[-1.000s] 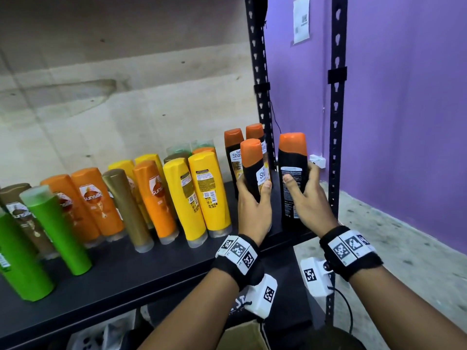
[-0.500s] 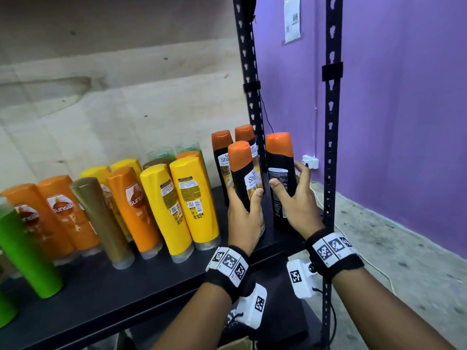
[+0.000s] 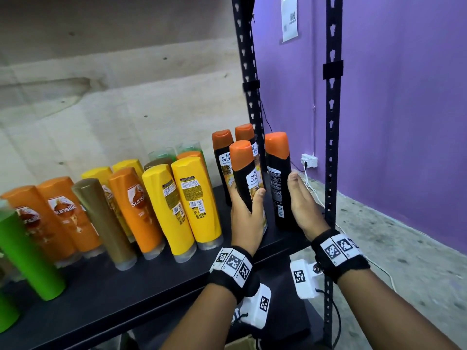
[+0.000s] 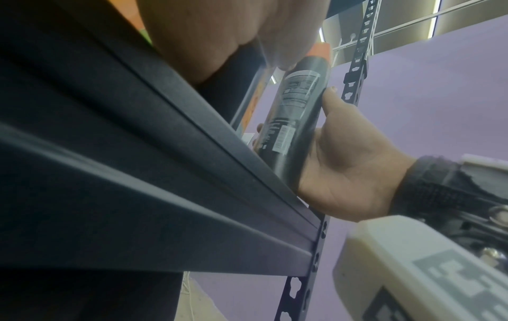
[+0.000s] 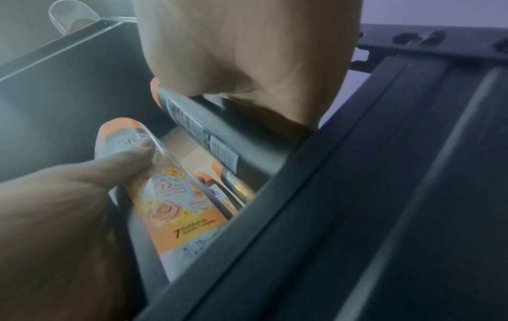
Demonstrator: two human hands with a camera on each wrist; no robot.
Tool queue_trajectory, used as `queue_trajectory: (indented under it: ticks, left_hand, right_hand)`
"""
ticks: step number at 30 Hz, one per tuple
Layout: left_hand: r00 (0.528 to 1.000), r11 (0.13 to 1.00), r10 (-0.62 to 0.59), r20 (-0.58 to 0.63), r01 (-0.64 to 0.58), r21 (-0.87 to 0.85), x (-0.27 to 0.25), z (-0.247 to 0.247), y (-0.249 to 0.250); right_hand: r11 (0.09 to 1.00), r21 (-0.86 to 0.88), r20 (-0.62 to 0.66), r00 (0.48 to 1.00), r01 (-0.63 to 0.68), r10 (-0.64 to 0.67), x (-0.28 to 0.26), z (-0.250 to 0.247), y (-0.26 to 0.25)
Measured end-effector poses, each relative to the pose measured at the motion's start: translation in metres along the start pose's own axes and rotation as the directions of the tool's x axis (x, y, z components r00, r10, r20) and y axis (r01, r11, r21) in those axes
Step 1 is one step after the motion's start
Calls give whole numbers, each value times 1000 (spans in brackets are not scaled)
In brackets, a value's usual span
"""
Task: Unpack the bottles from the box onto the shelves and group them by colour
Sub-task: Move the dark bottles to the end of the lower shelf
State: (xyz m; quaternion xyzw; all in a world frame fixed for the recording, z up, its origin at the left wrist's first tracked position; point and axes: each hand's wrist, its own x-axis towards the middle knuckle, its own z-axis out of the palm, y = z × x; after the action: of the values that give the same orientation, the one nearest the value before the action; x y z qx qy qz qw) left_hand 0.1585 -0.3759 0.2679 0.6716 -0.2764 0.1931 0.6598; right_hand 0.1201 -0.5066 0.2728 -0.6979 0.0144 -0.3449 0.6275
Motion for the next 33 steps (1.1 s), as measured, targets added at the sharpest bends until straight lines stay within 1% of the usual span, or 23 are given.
queue_trajectory:
  ticks: [3,7,12,18,22,28,33]
  left_hand:
    - [1000,1000,-7,7,7,0,0,0,-2]
    - [1000,1000,-10,2,10,0,0,0,-3]
    - [1000,1000,-13,4,13,-13,-1,0,-3]
    - [1000,1000,-25,14,26,-16,-2,-3,-2]
    - [999,999,-37,18,37,-12,-3,-3,0]
    - [995,995,-96,12,96,-9,-8,-5,3]
    - [985,988,-154,83,154,1,-9,-14,10]
  right_hand:
    - [999,-47,-49,999,10,-12,-2,-2,5]
    - [998,-61,-44,999,16,-19,-1,-5,11]
    - [991,-118,-39,997,62,-67,-4,-2,15]
    - [989,-121,-107,989,87,-100,-8,2,17]
    - [995,-68,-104,991,79,-86,-11,4,15]
    - [992,-115,-91,994,51,-62,-15,4,15]
    - [995,-102,-39,999,7,-11,-18,2,14]
